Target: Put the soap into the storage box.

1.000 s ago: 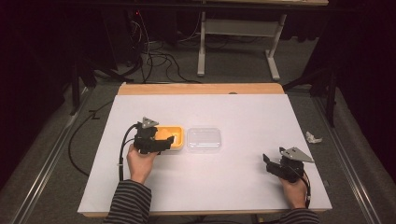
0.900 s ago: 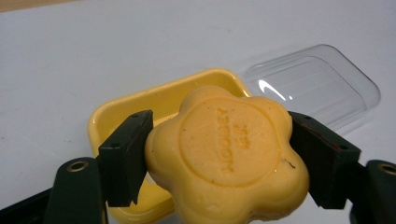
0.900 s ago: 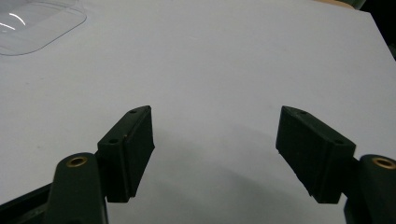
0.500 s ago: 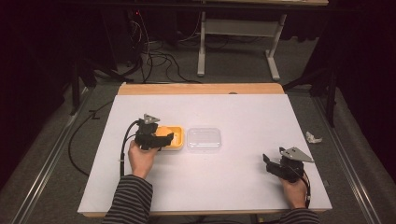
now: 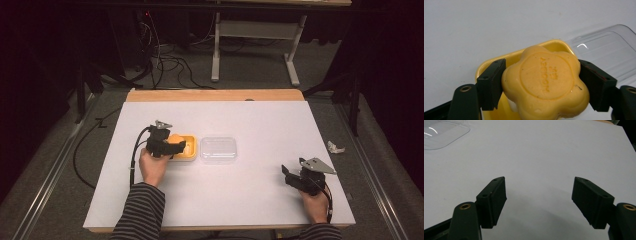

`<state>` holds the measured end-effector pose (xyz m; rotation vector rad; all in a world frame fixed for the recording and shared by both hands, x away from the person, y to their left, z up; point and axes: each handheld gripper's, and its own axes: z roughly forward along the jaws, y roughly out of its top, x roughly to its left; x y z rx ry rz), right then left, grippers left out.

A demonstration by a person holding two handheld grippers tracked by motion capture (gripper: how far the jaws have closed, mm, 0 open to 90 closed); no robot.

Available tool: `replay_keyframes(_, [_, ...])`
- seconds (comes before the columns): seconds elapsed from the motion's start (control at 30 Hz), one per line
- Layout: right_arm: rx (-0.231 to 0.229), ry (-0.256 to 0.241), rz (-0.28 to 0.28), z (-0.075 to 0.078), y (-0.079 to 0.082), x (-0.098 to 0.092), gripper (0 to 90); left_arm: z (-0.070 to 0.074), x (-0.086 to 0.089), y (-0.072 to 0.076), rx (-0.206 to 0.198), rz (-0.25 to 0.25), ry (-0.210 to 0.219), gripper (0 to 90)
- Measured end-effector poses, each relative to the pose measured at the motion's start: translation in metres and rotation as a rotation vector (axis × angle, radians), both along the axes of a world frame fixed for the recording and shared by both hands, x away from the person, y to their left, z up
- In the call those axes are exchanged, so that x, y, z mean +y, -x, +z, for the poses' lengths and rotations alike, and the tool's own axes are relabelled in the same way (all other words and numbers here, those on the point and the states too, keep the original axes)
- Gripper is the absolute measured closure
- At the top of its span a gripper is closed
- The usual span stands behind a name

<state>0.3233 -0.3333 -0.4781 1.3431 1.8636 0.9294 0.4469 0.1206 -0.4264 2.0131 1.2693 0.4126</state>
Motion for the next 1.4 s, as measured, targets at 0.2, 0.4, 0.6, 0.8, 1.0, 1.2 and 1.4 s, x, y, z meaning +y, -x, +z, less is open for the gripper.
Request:
replay_keyframes(0.2, [0.005,-0.004,-0.002,0.0,0.0,0.0,28.1,-0.005,0.0,-0.005,0.009,0.016,0.002,27.1])
replay_keyframes(0.4, [0.003,-0.003,-0.001,0.0,0.0,0.0,28.1,-0.009,0.0,-0.008,0.017,0.023,-0.002,27.1])
replay_keyframes(0.6, [0.003,0.0,0.001,0.0,0.0,0.0,28.1,-0.013,-0.002,-0.011,0.024,0.025,-0.017,27.1])
replay_keyframes(0.8, [0.001,0.001,0.001,0.0,0.0,0.0,28.1,-0.019,-0.004,-0.013,0.043,0.025,-0.039,27.0])
replay_keyframes(1.0, [0.002,-0.002,0.0,0.0,0.0,0.0,28.1,-0.022,-0.003,-0.015,0.051,0.034,-0.044,27.0])
replay_keyframes(1.2, [0.004,0.0,0.0,0.0,0.0,0.0,28.1,-0.024,-0.002,-0.016,0.057,0.037,-0.054,26.9])
replay_keyframes(1.4, [0.006,0.002,-0.001,0.0,0.0,0.0,28.1,-0.027,-0.002,-0.016,0.071,0.036,-0.061,26.7])
